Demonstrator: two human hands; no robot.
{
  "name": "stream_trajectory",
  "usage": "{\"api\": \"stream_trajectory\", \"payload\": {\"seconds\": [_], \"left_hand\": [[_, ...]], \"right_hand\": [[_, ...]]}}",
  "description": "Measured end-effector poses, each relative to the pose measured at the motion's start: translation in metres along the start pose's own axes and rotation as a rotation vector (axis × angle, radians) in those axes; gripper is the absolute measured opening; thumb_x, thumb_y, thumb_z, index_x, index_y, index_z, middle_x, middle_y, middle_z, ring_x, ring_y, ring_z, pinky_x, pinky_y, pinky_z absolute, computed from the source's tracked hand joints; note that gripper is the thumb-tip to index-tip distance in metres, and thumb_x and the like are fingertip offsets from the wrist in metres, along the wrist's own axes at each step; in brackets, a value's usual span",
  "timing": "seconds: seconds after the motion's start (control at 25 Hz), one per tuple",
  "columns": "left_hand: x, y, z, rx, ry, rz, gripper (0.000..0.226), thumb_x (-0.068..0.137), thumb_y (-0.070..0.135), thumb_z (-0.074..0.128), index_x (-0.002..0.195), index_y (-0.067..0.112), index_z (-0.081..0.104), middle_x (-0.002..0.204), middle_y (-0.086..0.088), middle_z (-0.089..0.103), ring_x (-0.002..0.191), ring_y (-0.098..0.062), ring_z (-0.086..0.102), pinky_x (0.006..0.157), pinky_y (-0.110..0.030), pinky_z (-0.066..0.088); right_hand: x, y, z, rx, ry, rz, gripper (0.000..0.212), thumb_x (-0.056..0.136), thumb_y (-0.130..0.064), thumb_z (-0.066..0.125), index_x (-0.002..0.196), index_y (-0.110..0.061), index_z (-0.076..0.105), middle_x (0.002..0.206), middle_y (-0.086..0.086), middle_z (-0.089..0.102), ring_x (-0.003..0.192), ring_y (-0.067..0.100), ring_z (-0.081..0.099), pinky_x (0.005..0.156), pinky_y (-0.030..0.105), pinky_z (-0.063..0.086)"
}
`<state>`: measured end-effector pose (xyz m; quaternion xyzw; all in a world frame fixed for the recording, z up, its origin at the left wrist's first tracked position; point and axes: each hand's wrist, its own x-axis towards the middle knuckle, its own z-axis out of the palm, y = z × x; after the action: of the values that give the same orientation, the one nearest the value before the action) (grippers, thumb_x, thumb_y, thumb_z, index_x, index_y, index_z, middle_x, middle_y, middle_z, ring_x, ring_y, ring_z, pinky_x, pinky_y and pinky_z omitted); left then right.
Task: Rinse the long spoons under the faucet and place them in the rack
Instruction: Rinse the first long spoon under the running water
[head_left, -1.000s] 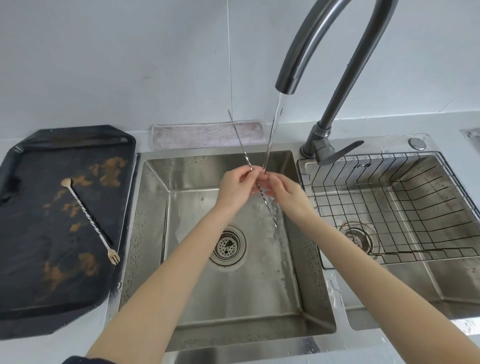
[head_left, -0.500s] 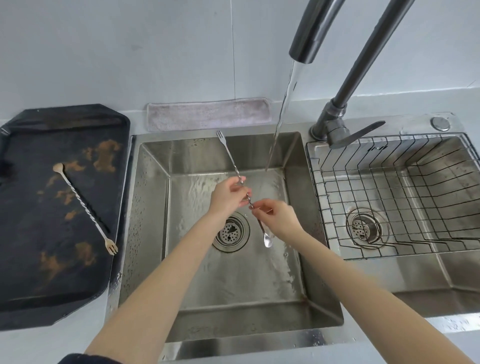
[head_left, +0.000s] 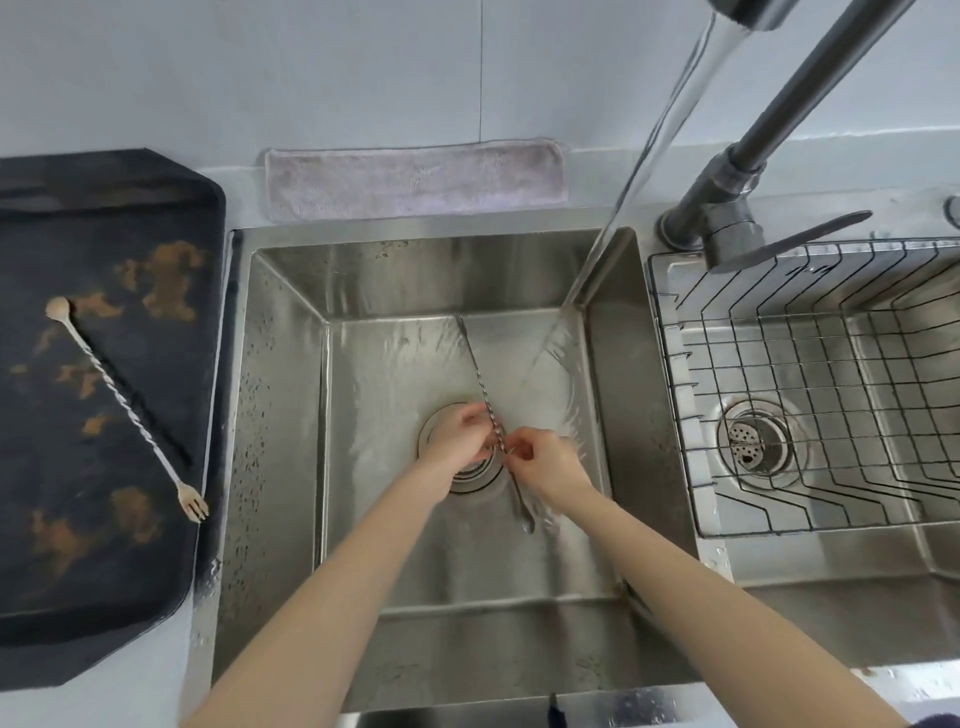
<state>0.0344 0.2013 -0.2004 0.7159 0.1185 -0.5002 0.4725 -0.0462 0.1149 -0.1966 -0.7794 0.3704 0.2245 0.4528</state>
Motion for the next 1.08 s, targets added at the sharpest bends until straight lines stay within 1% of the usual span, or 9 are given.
{"api": "stream_trajectory", "payload": {"seconds": [0.16, 0.28, 0.36, 0.48, 0.6, 0.72, 0.8, 0.88, 1.08], "left_hand": [[0.015, -0.011, 0.001, 0.006, 0.027, -0.063, 0.023, 0.093, 0.008, 0.040, 0.091, 0.017, 0.061, 0.080, 0.002, 0.058, 0.091, -0.019, 0.057, 0.070, -0.023, 0.047], [0.023, -0.018, 0.004, 0.003, 0.053, -0.081, 0.020, 0.095, 0.010, 0.041, 0.093, 0.017, 0.059, 0.082, 0.003, 0.059, 0.088, -0.016, 0.058, 0.079, -0.026, 0.048], [0.026, -0.021, 0.007, 0.002, 0.061, -0.091, 0.020, 0.095, 0.011, 0.040, 0.098, 0.020, 0.058, 0.081, 0.004, 0.058, 0.090, -0.017, 0.056, 0.077, -0.024, 0.048], [0.027, -0.024, 0.007, 0.055, 0.071, -0.104, 0.030, 0.095, 0.008, 0.036, 0.076, 0.023, 0.055, 0.074, 0.005, 0.053, 0.089, -0.018, 0.052, 0.078, -0.026, 0.045], [0.028, -0.025, 0.008, 0.123, 0.059, -0.093, 0.037, 0.092, 0.007, 0.035, 0.063, 0.027, 0.045, 0.073, 0.000, 0.048, 0.086, -0.018, 0.046, 0.065, -0.024, 0.039], [0.025, -0.024, 0.006, 0.175, 0.041, -0.082, 0.033, 0.092, 0.007, 0.035, 0.076, 0.028, 0.056, 0.089, -0.006, 0.054, 0.089, -0.020, 0.051, 0.068, -0.024, 0.042], [0.022, -0.023, 0.004, 0.229, 0.028, -0.045, 0.031, 0.092, 0.008, 0.037, 0.104, 0.018, 0.064, 0.104, -0.011, 0.061, 0.102, -0.022, 0.057, 0.086, -0.030, 0.047], [0.015, -0.019, 0.000, 0.395, 0.036, 0.018, 0.036, 0.092, 0.008, 0.039, 0.124, 0.010, 0.057, 0.126, -0.010, 0.061, 0.119, -0.024, 0.054, 0.103, -0.032, 0.041], [-0.010, -0.007, -0.017, 0.808, 0.119, 0.154, 0.035, 0.091, 0.014, 0.042, 0.123, 0.010, 0.056, 0.129, -0.011, 0.059, 0.121, -0.030, 0.052, 0.100, -0.035, 0.041]], "right_hand": [[0.008, 0.005, 0.007, -0.052, -0.021, 0.037, 0.021, 0.085, -0.019, 0.054, 0.102, -0.012, 0.065, 0.103, 0.014, 0.069, 0.099, 0.033, 0.061, 0.088, 0.037, 0.051], [0.013, 0.005, 0.013, -0.139, -0.033, 0.044, 0.024, 0.087, -0.016, 0.049, 0.105, -0.010, 0.062, 0.108, 0.016, 0.066, 0.102, 0.035, 0.059, 0.089, 0.038, 0.051], [0.014, 0.005, 0.016, -0.188, -0.045, 0.042, 0.024, 0.088, -0.014, 0.047, 0.106, -0.008, 0.060, 0.111, 0.017, 0.065, 0.103, 0.037, 0.058, 0.087, 0.039, 0.050], [0.016, 0.006, 0.020, -0.195, -0.062, 0.050, 0.025, 0.087, -0.011, 0.045, 0.108, -0.007, 0.059, 0.113, 0.020, 0.064, 0.105, 0.038, 0.057, 0.086, 0.038, 0.049], [0.015, 0.007, 0.021, -0.181, -0.063, 0.043, 0.029, 0.087, -0.011, 0.045, 0.112, -0.011, 0.059, 0.113, 0.019, 0.064, 0.105, 0.038, 0.057, 0.088, 0.038, 0.049], [0.013, 0.008, 0.021, -0.161, -0.069, 0.052, 0.030, 0.088, -0.012, 0.044, 0.114, -0.014, 0.058, 0.113, 0.018, 0.064, 0.106, 0.038, 0.057, 0.089, 0.038, 0.049], [0.010, 0.006, 0.019, -0.162, -0.069, 0.059, 0.029, 0.088, -0.014, 0.044, 0.114, -0.015, 0.058, 0.114, 0.018, 0.064, 0.106, 0.038, 0.057, 0.089, 0.038, 0.050], [0.007, 0.003, 0.016, -0.184, -0.065, 0.048, 0.031, 0.089, -0.015, 0.043, 0.116, -0.015, 0.058, 0.116, 0.018, 0.064, 0.107, 0.037, 0.057, 0.090, 0.038, 0.050], [-0.010, -0.018, 0.007, -0.253, -0.057, -0.001, 0.036, 0.090, -0.018, 0.043, 0.124, -0.017, 0.054, 0.122, 0.020, 0.061, 0.113, 0.037, 0.055, 0.098, 0.040, 0.047]]}}
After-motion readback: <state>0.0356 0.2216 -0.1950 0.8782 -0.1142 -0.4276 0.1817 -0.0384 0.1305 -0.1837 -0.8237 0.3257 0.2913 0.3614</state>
